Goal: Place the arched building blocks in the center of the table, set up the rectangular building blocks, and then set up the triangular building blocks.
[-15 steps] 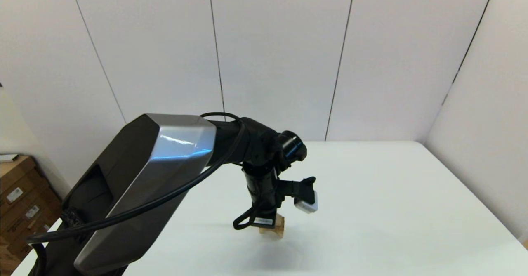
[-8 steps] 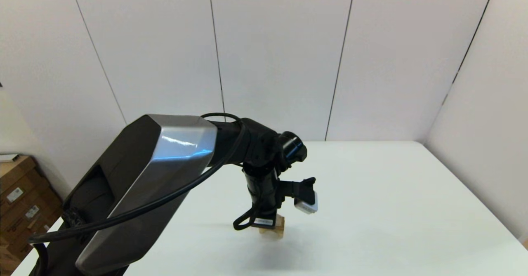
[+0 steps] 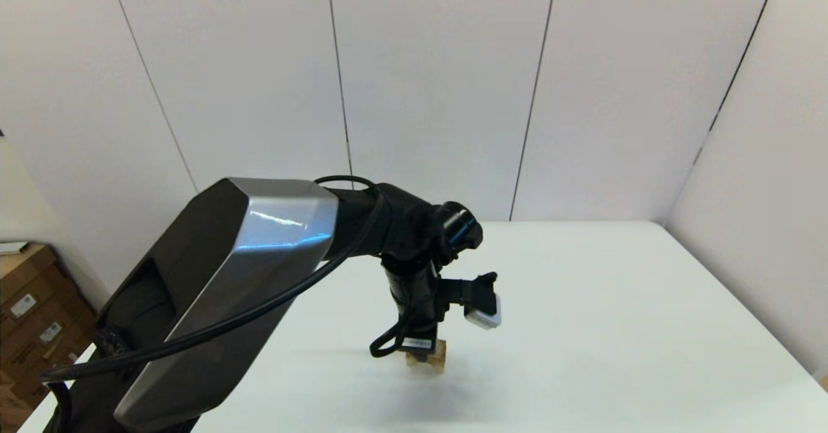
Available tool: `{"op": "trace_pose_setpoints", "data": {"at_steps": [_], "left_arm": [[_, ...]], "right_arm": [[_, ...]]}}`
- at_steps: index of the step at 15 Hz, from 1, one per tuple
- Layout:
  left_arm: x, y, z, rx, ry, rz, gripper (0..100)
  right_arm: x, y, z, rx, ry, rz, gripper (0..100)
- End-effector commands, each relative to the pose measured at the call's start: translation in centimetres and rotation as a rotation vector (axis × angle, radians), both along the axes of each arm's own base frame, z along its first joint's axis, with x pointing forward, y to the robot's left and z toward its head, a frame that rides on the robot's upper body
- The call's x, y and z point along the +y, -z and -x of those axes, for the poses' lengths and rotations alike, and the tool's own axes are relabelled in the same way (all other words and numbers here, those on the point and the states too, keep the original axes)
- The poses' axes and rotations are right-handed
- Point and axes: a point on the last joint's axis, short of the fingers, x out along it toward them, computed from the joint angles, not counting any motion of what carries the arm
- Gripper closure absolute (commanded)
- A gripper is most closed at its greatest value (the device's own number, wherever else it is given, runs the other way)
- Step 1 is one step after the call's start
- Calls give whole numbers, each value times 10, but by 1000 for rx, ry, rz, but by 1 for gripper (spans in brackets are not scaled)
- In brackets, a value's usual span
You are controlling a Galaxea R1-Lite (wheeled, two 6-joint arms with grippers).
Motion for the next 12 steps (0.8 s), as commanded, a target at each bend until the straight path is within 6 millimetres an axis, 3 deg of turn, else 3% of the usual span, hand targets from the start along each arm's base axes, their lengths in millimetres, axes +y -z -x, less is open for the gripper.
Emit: {"op": "trace_pose_setpoints", "data": {"at_steps": [1,5,8,12], "left_arm": [[28,-45,-19,-154,-199,79,0],[107,-134,-24,-322,-553,199,0],[176,-199,13,-363,-742,253,0],[208,-235,52,-401,-860,325,0]], "right_arm": [[0,0,0,-2,0,0,0],[0,0,0,-2,-2,0,0],[0,0,0,-2,0,0,0],[0,0,0,-2,-2,0,0]]}}
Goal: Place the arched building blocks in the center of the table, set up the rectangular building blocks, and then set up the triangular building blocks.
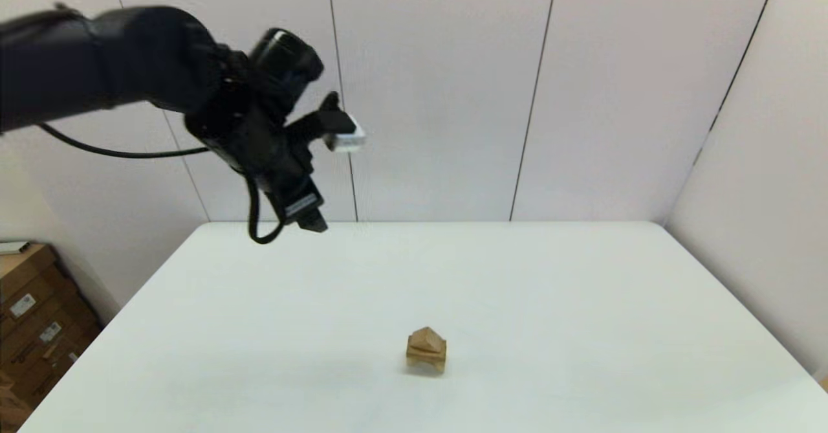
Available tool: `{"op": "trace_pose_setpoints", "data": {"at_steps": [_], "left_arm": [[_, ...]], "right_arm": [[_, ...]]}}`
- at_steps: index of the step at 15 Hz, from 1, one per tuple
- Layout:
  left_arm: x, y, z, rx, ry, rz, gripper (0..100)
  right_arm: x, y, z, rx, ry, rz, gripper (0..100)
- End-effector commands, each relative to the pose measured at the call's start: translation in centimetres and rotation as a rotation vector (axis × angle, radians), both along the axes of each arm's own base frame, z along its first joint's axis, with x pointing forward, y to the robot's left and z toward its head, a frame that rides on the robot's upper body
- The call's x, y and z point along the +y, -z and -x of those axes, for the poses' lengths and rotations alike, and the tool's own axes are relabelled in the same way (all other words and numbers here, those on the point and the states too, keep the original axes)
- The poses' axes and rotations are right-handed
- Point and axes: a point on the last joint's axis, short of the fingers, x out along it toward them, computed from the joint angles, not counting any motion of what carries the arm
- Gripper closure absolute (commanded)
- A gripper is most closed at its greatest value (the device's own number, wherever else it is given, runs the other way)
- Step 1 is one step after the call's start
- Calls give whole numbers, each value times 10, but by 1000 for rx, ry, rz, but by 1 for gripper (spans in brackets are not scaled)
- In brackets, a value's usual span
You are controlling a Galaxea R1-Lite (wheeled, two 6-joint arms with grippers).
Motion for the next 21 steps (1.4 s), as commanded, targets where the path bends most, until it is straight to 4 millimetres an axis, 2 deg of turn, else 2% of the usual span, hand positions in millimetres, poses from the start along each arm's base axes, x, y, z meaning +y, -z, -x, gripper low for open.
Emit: {"op": "trace_pose_setpoints", "data": {"at_steps": [1,3,7,10,12,14,16,19,21], "left_arm": [[49,-65,61,-140,-189,147,0],[63,-84,87,-233,-288,165,0],[97,-106,141,-355,-395,168,0],[124,-106,198,-413,-462,180,0],[139,-95,239,-442,-530,172,0],[149,-67,293,-465,-585,185,0],[153,-32,333,-481,-652,230,0],[156,6,365,-495,-692,266,0],[156,19,378,-519,-712,298,0]], "right_arm": [[0,0,0,-2,0,1,0],[0,0,0,-2,0,1,0],[0,0,0,-2,-2,1,0],[0,0,0,-2,-2,1,0],[0,0,0,-2,0,1,0],[0,0,0,-2,0,1,0],[0,0,0,-2,-2,1,0],[0,0,0,-2,-2,1,0],[0,0,0,-2,-2,1,0]]}}
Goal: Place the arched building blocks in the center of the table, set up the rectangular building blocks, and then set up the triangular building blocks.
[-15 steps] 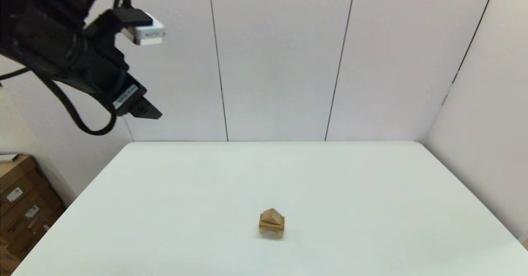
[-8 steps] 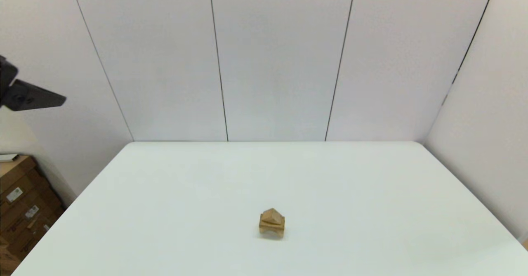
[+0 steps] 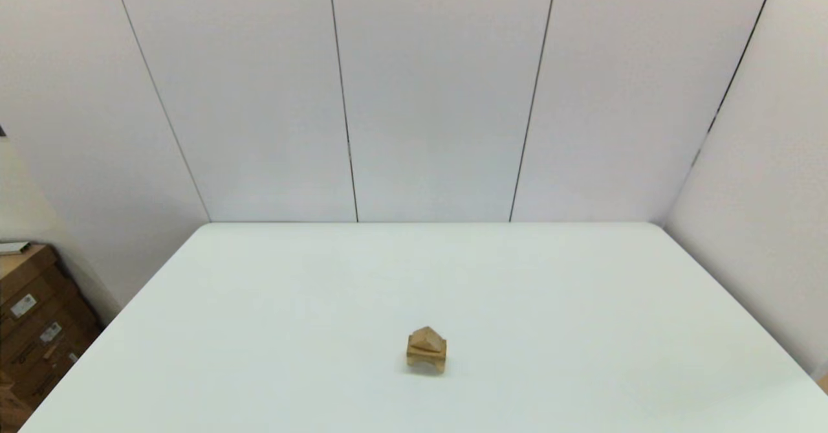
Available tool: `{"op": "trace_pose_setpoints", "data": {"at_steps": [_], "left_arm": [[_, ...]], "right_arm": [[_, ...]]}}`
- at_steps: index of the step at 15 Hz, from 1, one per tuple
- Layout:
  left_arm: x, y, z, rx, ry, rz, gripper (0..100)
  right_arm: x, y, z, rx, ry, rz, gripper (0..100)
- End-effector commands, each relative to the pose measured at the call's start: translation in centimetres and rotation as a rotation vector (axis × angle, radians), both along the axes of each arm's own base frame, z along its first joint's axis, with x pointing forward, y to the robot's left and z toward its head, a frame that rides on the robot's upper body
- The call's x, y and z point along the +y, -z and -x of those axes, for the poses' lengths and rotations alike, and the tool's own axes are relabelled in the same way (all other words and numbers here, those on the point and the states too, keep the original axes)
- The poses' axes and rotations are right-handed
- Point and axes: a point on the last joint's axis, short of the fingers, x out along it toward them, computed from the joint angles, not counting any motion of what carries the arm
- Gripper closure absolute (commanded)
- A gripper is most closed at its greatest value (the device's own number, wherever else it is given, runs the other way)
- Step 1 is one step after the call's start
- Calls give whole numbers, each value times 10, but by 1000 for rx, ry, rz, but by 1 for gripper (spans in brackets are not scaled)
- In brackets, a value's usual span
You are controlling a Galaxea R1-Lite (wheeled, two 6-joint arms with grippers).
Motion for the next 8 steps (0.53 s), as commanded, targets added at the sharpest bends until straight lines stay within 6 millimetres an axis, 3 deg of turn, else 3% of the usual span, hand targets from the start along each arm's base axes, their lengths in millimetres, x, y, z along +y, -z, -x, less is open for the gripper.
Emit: {"op": "trace_pose_setpoints", "data": {"at_steps": [1,8], "left_arm": [[3,49,58,-106,-72,54,0],[-3,100,96,-206,-132,54,0]], "right_arm": [[0,0,0,-2,-2,1,0],[0,0,0,-2,-2,1,0]]}}
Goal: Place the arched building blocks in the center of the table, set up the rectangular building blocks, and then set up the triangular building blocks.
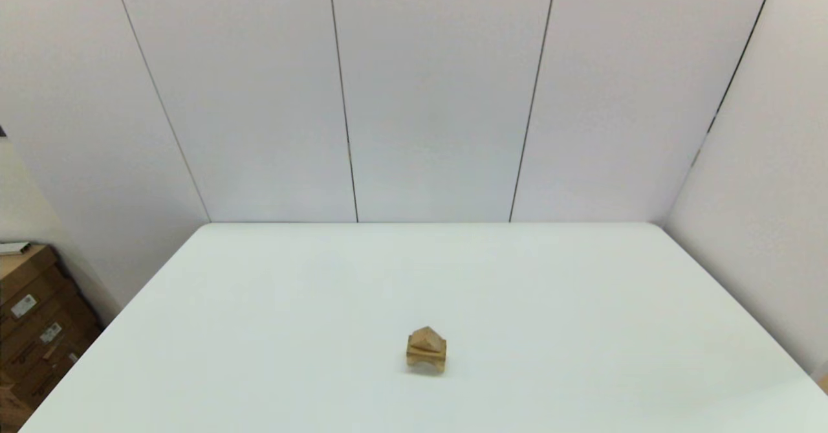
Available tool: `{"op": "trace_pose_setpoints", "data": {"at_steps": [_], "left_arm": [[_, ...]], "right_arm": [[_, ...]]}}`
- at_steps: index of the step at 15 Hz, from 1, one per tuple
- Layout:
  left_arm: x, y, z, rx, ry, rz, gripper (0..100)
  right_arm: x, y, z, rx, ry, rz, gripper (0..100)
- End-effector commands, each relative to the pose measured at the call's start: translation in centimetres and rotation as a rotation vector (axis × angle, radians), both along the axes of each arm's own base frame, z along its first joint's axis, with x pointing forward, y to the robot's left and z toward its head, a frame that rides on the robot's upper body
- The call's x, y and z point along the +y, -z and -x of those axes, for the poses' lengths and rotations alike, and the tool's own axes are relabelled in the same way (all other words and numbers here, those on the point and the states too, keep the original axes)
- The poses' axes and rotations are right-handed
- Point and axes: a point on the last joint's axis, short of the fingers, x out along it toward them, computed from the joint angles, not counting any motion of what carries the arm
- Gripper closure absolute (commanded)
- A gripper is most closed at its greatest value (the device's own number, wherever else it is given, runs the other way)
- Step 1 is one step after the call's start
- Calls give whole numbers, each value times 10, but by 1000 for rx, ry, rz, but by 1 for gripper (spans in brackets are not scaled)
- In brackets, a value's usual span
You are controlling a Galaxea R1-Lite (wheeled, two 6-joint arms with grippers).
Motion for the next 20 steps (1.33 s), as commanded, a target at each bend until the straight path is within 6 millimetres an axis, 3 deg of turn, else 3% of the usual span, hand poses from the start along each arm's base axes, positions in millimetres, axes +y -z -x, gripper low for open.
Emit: {"op": "trace_pose_setpoints", "data": {"at_steps": [1,7,15,20], "left_arm": [[-2,37,27,-85,-2,2,0],[-1,88,25,-97,32,5,0],[-2,124,-34,-293,100,33,0],[-7,141,-55,-420,309,73,0]], "right_arm": [[0,0,0,-2,-1,1,0],[0,0,0,-2,-1,1,0],[0,0,0,-2,-2,1,0],[0,0,0,-2,-2,1,0]]}}
